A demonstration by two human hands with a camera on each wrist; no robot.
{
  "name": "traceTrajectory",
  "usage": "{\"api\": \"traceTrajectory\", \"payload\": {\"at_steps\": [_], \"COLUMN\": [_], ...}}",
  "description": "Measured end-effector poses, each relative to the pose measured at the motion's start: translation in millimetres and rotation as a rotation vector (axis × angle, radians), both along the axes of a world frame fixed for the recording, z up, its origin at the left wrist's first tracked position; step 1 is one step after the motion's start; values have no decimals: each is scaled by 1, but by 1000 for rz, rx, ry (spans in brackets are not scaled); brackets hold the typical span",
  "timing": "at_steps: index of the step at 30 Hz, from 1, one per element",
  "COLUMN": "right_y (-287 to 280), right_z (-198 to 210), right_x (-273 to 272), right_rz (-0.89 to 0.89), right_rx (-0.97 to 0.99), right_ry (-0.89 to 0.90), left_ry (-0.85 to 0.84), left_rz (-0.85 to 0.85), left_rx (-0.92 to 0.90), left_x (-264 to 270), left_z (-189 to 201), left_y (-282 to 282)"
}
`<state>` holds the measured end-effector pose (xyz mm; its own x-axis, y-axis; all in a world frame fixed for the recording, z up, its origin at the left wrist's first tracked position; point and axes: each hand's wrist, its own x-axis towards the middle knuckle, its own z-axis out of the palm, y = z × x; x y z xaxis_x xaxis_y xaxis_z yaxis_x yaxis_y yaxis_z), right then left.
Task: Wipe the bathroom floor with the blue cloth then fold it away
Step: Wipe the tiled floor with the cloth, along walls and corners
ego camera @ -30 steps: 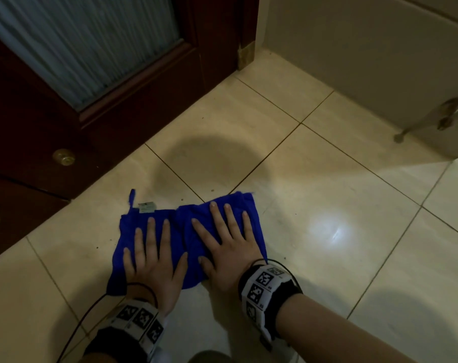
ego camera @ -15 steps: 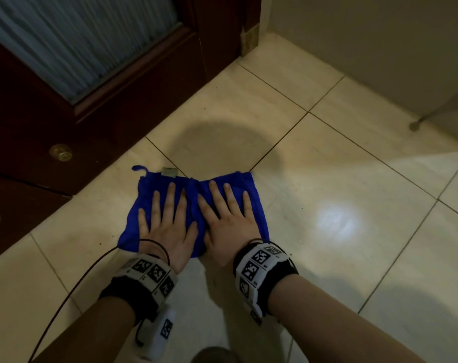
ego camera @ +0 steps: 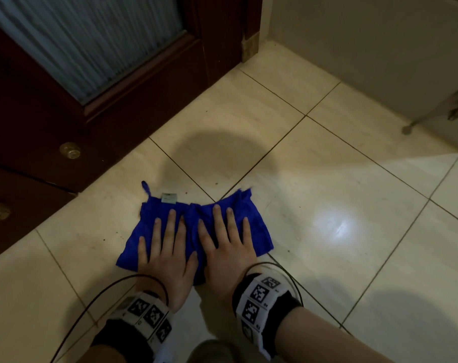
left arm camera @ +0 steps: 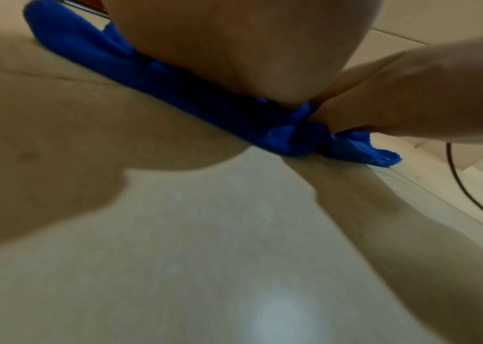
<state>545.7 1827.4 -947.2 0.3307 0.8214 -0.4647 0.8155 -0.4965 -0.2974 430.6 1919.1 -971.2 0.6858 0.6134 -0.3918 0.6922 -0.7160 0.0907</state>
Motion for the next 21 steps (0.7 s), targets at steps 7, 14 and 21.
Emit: {"api": "traceTrajectory", "payload": {"at_steps": [7, 14, 21], "right_y": [-11, 16, 51], "right_z": [-14, -8, -26], "right_x": [-12, 42, 95], "right_rz": [-8, 130, 84], "right_rx": [26, 73, 130], "right_ry": [14, 54, 22], "left_ry": [26, 62, -17], "left_rz": [-51, -30, 271], "left_rx": [47, 61, 122], "left_x": [-15, -2, 18], "left_z": [-5, -5, -17], "left_y": [-6, 26, 62]}}
